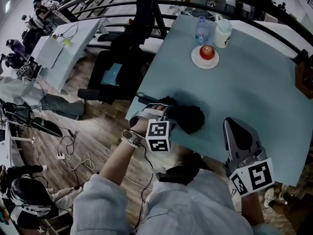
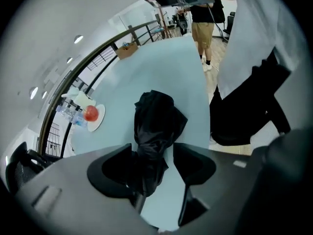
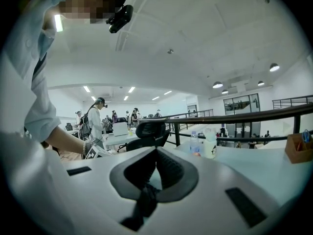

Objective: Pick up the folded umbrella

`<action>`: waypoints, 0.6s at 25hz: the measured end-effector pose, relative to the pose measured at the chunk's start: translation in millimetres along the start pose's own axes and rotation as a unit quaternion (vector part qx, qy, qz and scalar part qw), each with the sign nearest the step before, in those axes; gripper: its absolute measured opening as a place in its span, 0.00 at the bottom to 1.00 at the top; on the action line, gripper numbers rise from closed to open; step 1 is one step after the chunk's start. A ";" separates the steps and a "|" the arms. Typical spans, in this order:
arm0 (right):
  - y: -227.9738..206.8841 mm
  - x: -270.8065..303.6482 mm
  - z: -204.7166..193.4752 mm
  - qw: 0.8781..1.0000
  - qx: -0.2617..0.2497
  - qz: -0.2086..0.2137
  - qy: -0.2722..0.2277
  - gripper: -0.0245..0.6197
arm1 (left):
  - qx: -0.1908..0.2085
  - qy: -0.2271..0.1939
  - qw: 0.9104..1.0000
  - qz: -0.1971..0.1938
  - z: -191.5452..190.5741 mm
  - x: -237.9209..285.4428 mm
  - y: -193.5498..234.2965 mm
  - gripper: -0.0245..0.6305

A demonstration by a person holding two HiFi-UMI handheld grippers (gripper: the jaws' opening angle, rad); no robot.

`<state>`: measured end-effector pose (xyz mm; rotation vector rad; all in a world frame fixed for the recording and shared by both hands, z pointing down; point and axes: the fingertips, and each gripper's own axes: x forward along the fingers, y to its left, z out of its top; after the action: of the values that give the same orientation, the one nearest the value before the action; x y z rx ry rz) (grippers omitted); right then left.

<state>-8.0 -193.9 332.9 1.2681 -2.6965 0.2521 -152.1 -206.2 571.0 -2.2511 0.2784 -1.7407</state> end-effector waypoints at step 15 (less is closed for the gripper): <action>-30.8 13.7 -12.8 0.999 0.011 0.044 0.013 0.04 | 0.052 0.082 0.992 -0.080 -12.2 63.5 -2.8 0.49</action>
<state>8.0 -220.8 350.9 1.1462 -2.7375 0.3073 -147.8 -225.1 632.8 -2.1117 0.0399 -1.9772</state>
